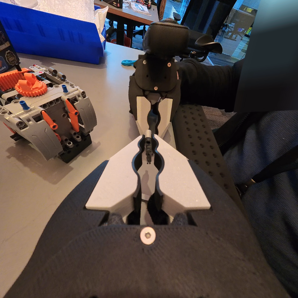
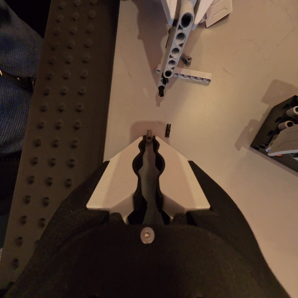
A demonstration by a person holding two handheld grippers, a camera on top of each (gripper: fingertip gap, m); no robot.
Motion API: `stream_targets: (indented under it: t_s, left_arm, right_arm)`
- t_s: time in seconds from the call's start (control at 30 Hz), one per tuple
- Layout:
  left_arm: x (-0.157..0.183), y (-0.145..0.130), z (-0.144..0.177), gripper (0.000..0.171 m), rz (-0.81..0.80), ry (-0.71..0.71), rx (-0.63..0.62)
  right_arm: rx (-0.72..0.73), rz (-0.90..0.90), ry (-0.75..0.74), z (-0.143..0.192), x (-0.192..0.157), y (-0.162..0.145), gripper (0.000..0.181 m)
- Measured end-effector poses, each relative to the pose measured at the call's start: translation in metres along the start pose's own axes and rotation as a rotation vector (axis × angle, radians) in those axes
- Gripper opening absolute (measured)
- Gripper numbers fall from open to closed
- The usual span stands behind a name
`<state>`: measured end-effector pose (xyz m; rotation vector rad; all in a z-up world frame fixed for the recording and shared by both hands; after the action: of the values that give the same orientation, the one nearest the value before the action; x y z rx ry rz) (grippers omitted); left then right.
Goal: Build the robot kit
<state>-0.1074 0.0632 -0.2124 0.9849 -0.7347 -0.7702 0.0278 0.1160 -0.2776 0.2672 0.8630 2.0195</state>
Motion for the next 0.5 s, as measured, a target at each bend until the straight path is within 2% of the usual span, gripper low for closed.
stream_targets:
  t_s: [0.2,0.4,0.5]
  left_arm:
    - [0.000,0.000,0.000,0.005,0.001,0.000,-0.001]
    - [0.001,-0.001,-0.003,0.005,-0.012,0.003,-0.022]
    - [0.003,-0.001,-0.006,0.005,-0.031,0.009,-0.037]
  right_arm:
    - [0.015,-0.002,-0.023,0.004,0.001,0.003,0.005]
    - [0.191,0.013,-0.081,0.034,-0.001,0.026,0.004]
    - [0.209,0.033,-0.118,0.042,-0.002,0.035,0.004]
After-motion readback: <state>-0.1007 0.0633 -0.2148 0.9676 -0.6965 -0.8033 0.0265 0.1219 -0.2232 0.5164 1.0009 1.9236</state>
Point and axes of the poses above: each gripper's, where its closed fingertips meet, z back along the fingers, y out of its top, x = y × z across the jaws, the point moved 7 cm from there along z, back along the fingers, and after that the axes turned 3 degrees about y, right-handed, at the moved point
